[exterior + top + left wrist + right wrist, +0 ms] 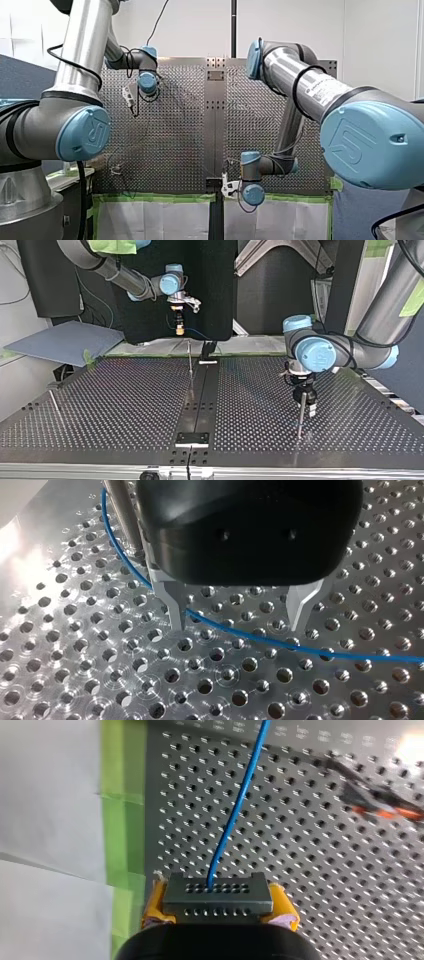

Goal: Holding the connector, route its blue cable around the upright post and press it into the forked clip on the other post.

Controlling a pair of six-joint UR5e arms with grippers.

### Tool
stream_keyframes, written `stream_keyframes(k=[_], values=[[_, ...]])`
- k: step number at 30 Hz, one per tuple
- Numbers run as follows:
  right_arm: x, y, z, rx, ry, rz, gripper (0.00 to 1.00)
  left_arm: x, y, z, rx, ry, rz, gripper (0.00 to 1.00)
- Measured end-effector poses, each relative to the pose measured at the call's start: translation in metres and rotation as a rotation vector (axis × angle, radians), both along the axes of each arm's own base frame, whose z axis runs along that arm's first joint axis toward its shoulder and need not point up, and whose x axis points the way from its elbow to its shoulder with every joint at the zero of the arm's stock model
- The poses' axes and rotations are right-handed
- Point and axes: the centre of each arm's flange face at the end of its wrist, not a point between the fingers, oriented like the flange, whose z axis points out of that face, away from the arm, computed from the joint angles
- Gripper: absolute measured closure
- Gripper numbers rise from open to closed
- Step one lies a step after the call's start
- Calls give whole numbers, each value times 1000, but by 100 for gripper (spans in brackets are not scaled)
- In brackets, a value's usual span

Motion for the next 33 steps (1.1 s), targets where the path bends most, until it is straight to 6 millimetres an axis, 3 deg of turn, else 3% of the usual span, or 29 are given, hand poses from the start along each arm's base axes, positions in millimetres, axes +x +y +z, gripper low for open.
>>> stream_keyframes(k=[4, 28, 33], values=[[-5, 3, 10, -22, -14, -11, 100, 0, 0, 0, 0, 1, 0, 0], [-61, 50, -6, -18, -32, -62, 100, -2, 1, -1, 1, 11, 17, 0], [-73, 56, 1, -11, -31, -66, 100, -2, 2, -1, 1, 15, 26, 0]])
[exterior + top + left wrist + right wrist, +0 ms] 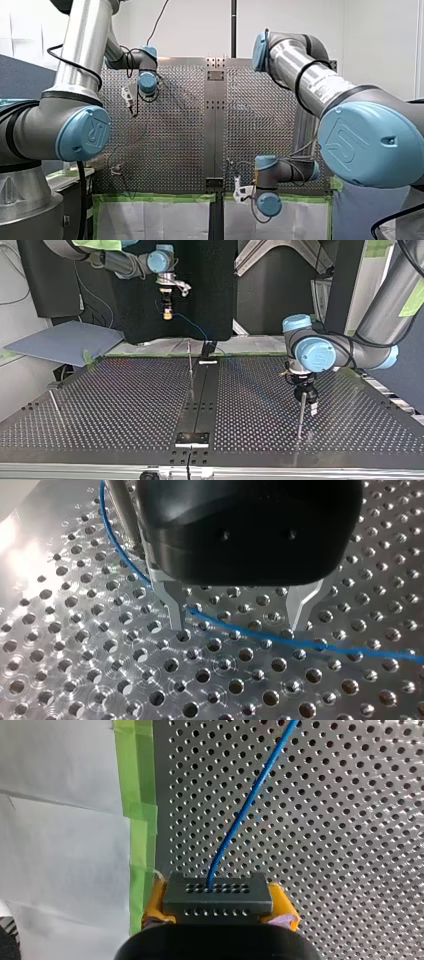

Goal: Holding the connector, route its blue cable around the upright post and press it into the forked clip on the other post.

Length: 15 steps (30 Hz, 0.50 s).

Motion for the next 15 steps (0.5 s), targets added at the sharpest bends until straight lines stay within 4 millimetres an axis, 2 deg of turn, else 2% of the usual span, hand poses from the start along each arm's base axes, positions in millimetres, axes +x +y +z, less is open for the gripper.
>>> stream_keyframes(k=[6, 15], values=[[-6, -5, 13, -12, -16, 8, 100, 0, 1, 0, 3, 1, 11, 0], [-13, -20, 16, -27, -34, 42, 100, 0, 2, 0, 3, 1, 15, 0]])
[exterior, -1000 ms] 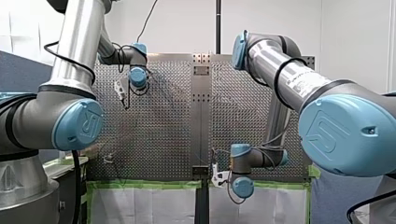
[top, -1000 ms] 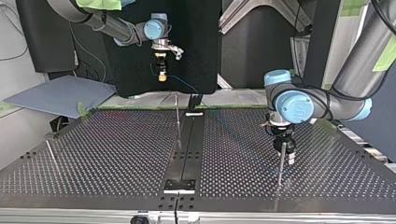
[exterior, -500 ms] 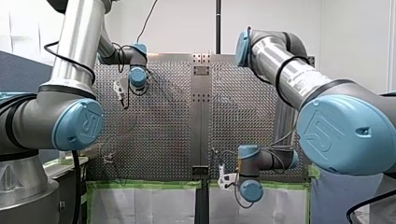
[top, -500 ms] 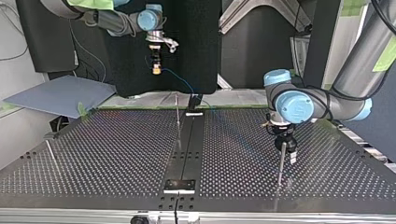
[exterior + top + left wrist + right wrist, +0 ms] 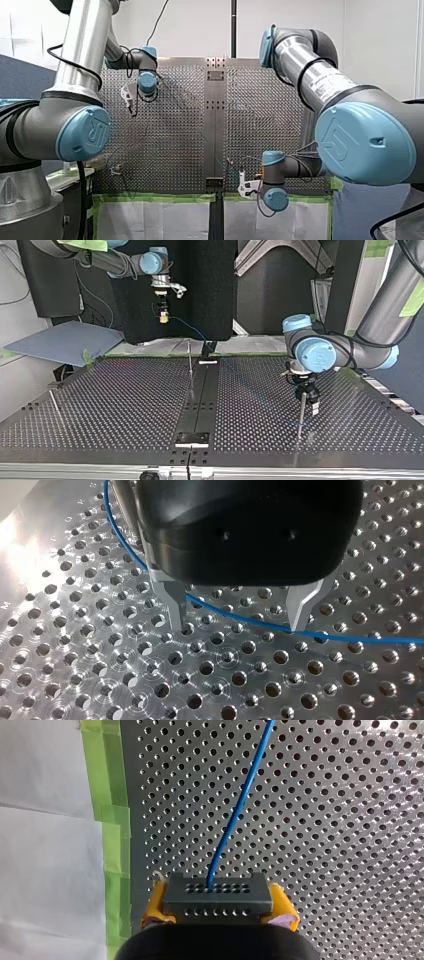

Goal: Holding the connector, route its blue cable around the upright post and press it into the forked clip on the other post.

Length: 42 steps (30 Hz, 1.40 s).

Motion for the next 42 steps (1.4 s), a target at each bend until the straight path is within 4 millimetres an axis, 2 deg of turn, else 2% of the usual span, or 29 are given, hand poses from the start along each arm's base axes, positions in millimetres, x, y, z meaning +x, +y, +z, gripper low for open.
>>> stream_keyframes(k=[13, 22, 42], values=[[-2, -28, 13, -29, 17, 60, 100, -1, -1, 0, 1, 7, -1, 0], [2, -32, 26, -29, 8, 121, 100, -1, 1, 0, 2, 10, 12, 0], [9, -31, 29, -32, -11, 260, 100, -3, -2, -1, 11, 18, 11, 0]])
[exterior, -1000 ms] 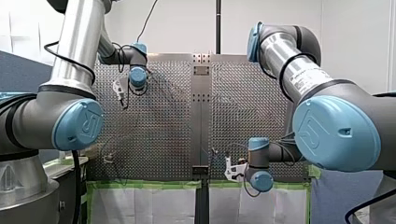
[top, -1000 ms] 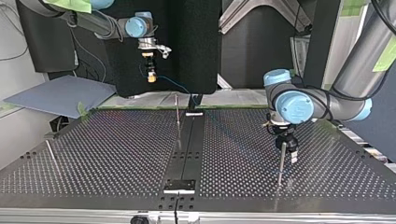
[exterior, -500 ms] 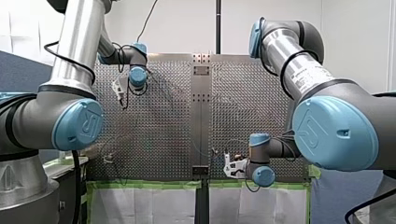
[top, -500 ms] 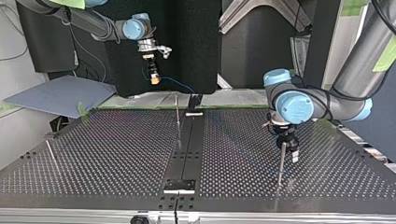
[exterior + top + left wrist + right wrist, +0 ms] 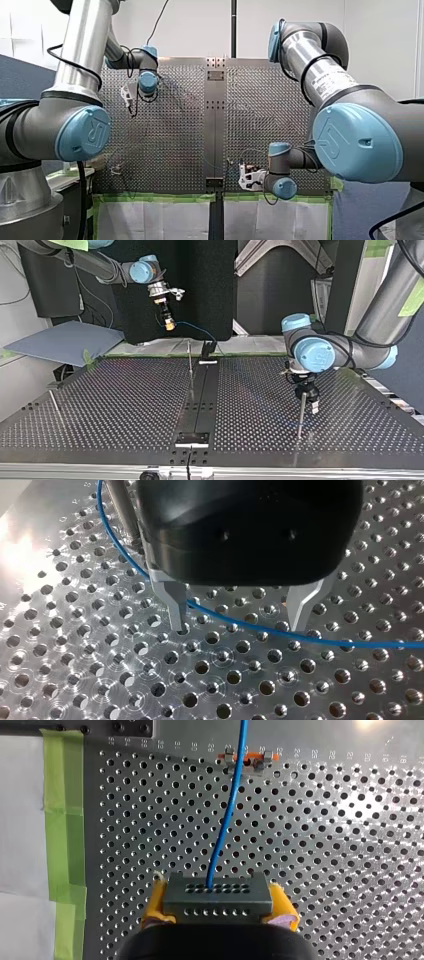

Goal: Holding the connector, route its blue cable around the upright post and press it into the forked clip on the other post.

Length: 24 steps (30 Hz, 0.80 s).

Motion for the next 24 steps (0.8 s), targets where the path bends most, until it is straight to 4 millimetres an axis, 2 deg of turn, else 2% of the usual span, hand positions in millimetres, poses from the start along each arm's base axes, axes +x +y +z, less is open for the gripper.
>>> stream_keyframes(k=[12, 24], values=[[0, 1, 0, 3, 2, 11, 100, -11, 1, -7, -57, 60, 25, 0], [0, 1, 0, 3, 0, 11, 100, -48, 15, 1, -35, 75, 72, 0]])
